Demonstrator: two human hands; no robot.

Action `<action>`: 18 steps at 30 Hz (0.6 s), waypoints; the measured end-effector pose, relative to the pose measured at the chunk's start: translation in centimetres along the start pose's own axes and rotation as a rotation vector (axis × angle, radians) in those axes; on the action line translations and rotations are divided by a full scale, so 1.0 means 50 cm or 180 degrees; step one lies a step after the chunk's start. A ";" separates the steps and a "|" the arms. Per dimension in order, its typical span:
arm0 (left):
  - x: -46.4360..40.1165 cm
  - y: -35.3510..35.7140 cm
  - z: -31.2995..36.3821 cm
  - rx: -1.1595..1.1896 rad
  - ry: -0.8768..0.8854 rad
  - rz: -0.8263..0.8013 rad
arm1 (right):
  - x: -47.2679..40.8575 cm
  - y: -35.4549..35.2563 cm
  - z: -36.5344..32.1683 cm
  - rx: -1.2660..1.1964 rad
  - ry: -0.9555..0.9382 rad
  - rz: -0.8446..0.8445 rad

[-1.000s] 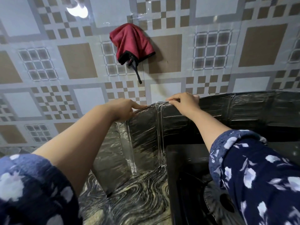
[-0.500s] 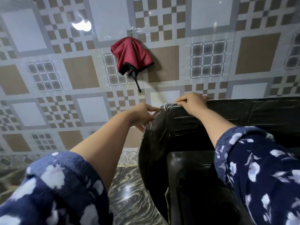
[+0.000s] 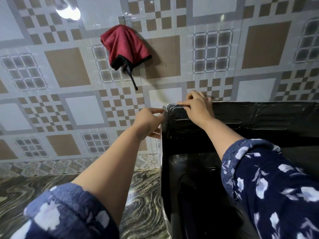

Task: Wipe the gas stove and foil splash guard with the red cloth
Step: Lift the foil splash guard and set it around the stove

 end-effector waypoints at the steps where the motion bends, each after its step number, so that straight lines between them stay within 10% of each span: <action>1: 0.003 0.003 0.000 0.0045 0.0001 0.0011 | 0.002 0.003 0.000 0.0035 -0.0016 -0.0139; 18: 0.136 -0.077 -0.003 -0.0556 -0.0173 -0.0287 | 0.153 -0.024 -0.071 0.0189 0.0109 -0.1455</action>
Point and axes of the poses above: each hand's wrist, its own x-axis away from the middle knuckle, its own y-axis out of the palm, z = x × y, the point moved 9 cm from there along -x, towards the middle knuckle, and after that the axes turned 2 degrees about -y, right-handed, at the moved point
